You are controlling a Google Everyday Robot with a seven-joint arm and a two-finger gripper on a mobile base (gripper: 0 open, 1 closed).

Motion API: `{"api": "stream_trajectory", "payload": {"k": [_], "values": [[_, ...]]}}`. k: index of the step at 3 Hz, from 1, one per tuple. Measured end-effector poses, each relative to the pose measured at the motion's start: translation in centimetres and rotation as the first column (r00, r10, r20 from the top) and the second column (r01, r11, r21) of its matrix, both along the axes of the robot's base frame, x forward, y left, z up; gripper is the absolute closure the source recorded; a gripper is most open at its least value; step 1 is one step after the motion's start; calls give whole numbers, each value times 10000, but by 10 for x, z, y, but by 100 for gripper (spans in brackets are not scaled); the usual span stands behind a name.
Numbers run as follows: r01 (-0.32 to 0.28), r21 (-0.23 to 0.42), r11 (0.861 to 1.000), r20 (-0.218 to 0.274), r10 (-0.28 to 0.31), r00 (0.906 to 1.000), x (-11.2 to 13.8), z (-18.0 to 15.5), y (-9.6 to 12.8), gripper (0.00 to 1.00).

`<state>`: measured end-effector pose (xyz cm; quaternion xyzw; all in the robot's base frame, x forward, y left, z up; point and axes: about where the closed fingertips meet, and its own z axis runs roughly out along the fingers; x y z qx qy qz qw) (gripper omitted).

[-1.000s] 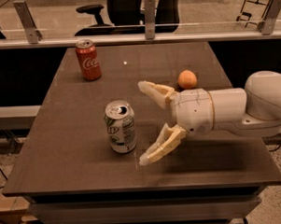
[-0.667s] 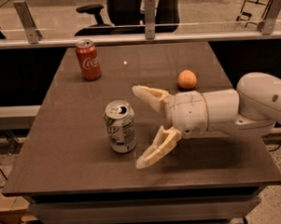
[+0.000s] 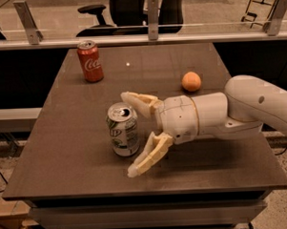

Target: Knock 7up can over

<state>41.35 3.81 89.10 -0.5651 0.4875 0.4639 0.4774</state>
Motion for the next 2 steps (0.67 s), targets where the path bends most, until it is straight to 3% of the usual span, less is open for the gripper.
{"api": "stream_trajectory", "payload": {"k": [1, 2], "values": [[-266, -20, 9996, 81, 266, 9996, -1, 2, 14, 0], [-497, 48, 9988, 152, 496, 9987, -1, 3, 23, 18]]}}
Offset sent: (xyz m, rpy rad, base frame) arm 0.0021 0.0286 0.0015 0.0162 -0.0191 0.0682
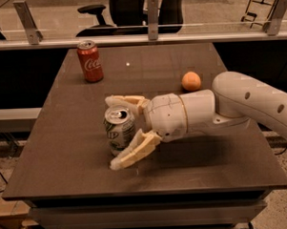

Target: Knock 7up can over

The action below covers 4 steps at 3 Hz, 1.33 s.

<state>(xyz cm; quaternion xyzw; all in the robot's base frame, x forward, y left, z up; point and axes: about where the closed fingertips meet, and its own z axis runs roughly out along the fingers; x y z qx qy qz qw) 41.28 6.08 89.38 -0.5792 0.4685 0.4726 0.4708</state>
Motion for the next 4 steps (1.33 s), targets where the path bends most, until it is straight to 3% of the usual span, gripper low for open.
{"api": "stream_trajectory", "payload": {"k": [3, 4], "values": [[-114, -31, 9999, 60, 114, 9999, -4, 3, 5, 88], [-150, -39, 9999, 79, 151, 9999, -5, 4, 7, 100]]}}
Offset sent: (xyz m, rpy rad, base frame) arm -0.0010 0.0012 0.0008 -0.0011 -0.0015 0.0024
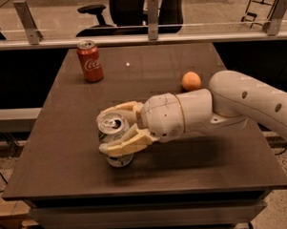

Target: Knock 7up can over

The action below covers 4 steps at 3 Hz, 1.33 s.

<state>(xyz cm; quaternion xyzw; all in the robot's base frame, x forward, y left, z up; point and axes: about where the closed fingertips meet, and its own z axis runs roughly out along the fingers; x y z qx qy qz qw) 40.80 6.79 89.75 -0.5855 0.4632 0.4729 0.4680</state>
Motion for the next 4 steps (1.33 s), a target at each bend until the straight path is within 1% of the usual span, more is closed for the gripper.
{"api": "stream_trajectory", "payload": {"k": [1, 2, 3, 4], "values": [[33, -168, 9999, 21, -33, 10000, 0, 3, -1, 100], [364, -675, 9971, 35, -362, 9993, 4, 8, -14, 100], [698, -1187, 9905, 91, -692, 9976, 7, 13, -28, 100], [970, -1842, 9781, 208, -948, 9953, 9, 20, -38, 100]]}}
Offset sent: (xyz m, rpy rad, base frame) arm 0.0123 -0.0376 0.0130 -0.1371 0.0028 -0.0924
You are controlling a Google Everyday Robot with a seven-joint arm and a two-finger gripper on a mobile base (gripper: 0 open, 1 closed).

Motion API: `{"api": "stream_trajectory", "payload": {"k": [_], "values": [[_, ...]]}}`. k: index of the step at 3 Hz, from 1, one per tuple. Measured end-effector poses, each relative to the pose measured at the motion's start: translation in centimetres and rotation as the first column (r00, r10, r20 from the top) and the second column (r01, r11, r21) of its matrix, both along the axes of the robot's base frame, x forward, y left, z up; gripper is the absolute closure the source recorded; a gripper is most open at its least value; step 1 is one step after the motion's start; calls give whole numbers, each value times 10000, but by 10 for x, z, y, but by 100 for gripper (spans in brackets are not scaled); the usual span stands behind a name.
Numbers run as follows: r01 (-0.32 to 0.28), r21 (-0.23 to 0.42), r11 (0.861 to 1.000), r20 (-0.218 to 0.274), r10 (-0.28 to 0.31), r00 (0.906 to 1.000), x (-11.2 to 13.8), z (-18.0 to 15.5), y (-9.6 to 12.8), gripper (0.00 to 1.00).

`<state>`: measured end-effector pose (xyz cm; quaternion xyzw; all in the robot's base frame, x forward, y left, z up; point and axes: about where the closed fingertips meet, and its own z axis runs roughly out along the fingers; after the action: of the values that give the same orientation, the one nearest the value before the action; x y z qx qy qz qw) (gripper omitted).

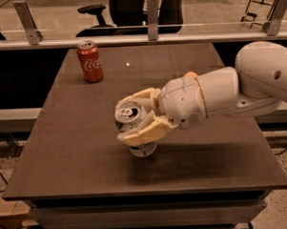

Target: Knock 7up can over

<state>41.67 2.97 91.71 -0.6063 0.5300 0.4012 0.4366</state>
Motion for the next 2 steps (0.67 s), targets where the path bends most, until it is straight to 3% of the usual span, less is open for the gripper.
{"api": "stream_trajectory", "payload": {"k": [1, 2], "values": [[237, -956, 9951, 81, -231, 9997, 2, 10, -8, 100], [509, -2119, 9760, 196, -478, 9987, 4, 16, -13, 100]]}}
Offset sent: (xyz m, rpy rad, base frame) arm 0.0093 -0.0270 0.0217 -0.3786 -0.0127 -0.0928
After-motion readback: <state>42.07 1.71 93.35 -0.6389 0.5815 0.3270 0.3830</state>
